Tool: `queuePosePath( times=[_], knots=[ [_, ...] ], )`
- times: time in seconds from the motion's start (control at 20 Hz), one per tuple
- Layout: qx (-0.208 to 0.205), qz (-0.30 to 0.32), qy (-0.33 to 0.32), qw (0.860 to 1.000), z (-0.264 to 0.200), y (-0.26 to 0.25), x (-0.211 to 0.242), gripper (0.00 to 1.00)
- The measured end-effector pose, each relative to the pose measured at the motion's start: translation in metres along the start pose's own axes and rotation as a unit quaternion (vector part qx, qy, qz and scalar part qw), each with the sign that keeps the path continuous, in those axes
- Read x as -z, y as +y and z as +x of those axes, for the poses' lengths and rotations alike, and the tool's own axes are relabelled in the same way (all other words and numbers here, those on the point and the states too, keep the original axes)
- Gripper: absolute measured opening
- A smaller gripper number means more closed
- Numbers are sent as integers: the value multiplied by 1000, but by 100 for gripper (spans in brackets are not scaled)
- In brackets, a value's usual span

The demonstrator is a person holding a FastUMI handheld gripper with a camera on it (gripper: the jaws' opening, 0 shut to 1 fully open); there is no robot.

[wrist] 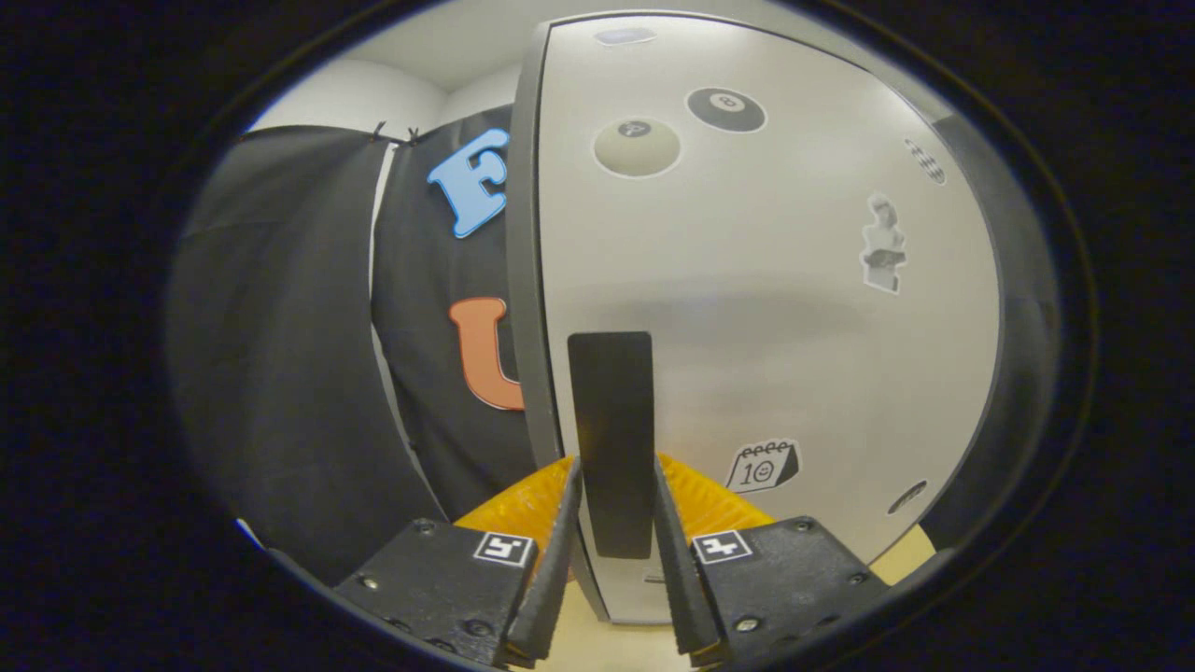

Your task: Open the shoe cabinet door, grab the shoes and put them into the shoe cabinet, then close the shoe cabinet door.

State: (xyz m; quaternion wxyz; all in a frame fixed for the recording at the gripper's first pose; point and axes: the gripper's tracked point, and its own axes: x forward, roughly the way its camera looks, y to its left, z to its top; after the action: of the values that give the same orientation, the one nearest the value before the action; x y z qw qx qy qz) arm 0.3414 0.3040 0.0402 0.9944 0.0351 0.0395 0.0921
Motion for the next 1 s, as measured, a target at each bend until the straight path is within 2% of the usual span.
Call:
queuePosePath(
  times=[0.1, 0.4, 0.7, 1.0],
  knots=[
    [-1, 0, 6, 1000, -1, 0, 1, 41],
    [-55, 0, 24, 998, -12, -1, 6, 31],
    [-98, -10, 25, 995, -95, -12, 16, 27],
    [-96, -13, 16, 995, -186, -51, 27, 27]
  ],
)
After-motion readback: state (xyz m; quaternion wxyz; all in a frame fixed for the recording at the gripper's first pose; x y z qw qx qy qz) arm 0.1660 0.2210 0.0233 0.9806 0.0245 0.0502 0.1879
